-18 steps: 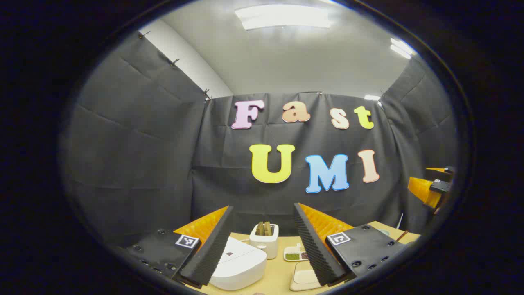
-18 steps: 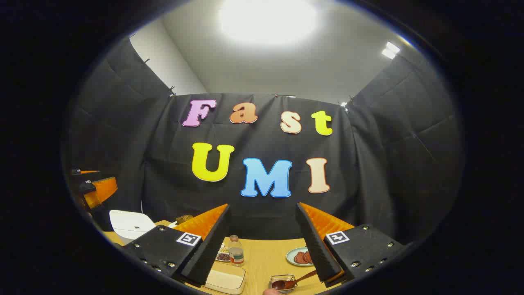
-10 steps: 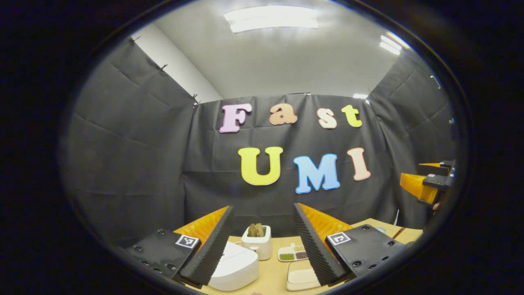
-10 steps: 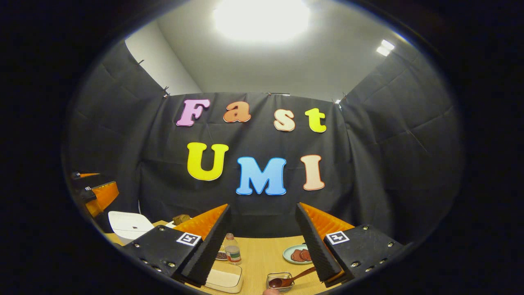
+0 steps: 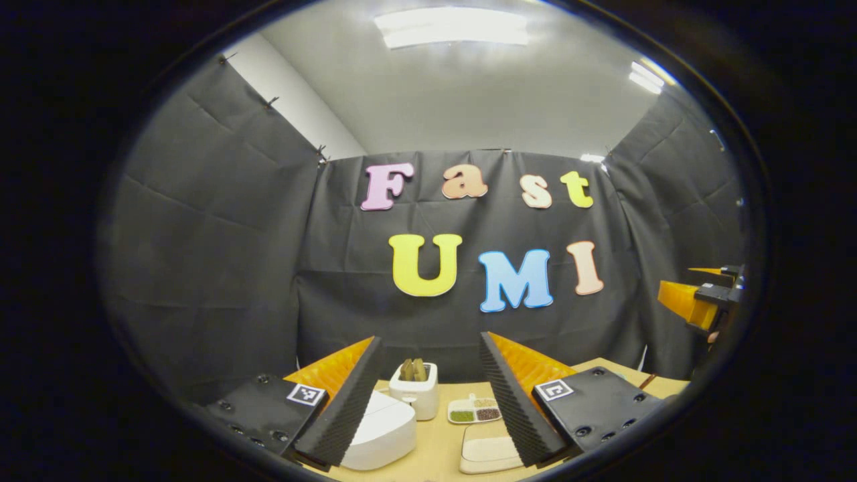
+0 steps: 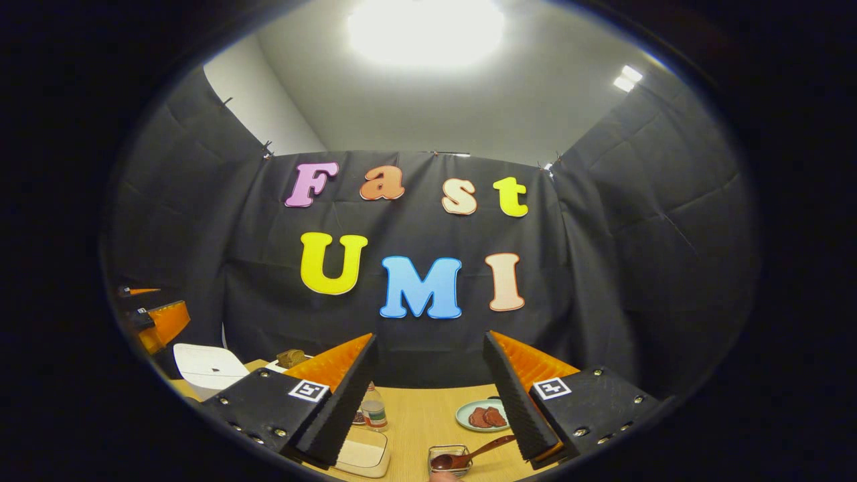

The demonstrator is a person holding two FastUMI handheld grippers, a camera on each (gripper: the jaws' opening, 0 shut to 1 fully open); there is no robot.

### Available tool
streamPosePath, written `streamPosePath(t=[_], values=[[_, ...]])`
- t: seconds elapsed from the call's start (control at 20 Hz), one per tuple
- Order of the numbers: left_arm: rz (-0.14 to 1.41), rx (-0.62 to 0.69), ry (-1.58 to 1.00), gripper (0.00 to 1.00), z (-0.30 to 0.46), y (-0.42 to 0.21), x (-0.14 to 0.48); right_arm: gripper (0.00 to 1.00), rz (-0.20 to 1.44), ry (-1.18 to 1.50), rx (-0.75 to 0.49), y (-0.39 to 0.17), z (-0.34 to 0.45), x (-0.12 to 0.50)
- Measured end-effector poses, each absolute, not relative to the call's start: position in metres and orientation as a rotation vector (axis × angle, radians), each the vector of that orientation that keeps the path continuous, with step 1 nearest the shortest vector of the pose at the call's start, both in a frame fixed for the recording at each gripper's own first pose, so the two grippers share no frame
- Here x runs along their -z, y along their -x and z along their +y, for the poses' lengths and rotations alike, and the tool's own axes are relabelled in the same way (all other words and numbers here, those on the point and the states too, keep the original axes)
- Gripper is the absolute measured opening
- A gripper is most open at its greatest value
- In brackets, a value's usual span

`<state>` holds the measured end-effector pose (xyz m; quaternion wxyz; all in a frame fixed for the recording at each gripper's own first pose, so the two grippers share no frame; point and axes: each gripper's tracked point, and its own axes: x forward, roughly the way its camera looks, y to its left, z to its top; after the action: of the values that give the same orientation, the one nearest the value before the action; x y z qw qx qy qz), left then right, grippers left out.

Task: Close the left gripper, press the button to open the rice cooker; take a wooden spoon from the chopstick holder with the right hand, scoop a spoonful of rice and pour it into the rice cooker, then put the wooden spoon back into the chopstick holder.

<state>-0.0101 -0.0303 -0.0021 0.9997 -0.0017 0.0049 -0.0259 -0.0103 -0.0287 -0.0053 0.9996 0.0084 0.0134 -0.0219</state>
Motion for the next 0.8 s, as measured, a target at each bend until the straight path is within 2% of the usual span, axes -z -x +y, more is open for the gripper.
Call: streamPosePath(t=[0.05, 0.3, 0.4, 0.5, 0.6, 0.8], values=[[0.007, 0.053, 0.002, 0.96, -0.031, 0.01, 0.0, 0.95, 0.028, -0.017, 0.044, 0.011, -0.03, 0.005], [0.011, 0.054, -0.009, 0.99, -0.034, 0.011, 0.001, 0.95, 0.032, -0.017, 0.042, 0.009, -0.031, 0.008], [0.014, 0.054, -0.011, 0.96, -0.034, 0.009, 0.0, 0.95, 0.032, -0.02, 0.044, 0.009, -0.032, 0.008], [0.013, 0.048, -0.004, 0.87, -0.03, 0.008, 0.0, 0.95, 0.033, -0.025, 0.046, 0.009, -0.032, 0.009], [0.013, 0.035, -0.001, 0.73, -0.024, 0.008, -0.001, 0.95, 0.036, -0.025, 0.048, 0.009, -0.032, 0.01], [0.035, 0.01, 0.02, 0.39, -0.009, 0.006, 0.006, 0.95, 0.042, -0.03, 0.047, 0.009, -0.028, 0.014]])
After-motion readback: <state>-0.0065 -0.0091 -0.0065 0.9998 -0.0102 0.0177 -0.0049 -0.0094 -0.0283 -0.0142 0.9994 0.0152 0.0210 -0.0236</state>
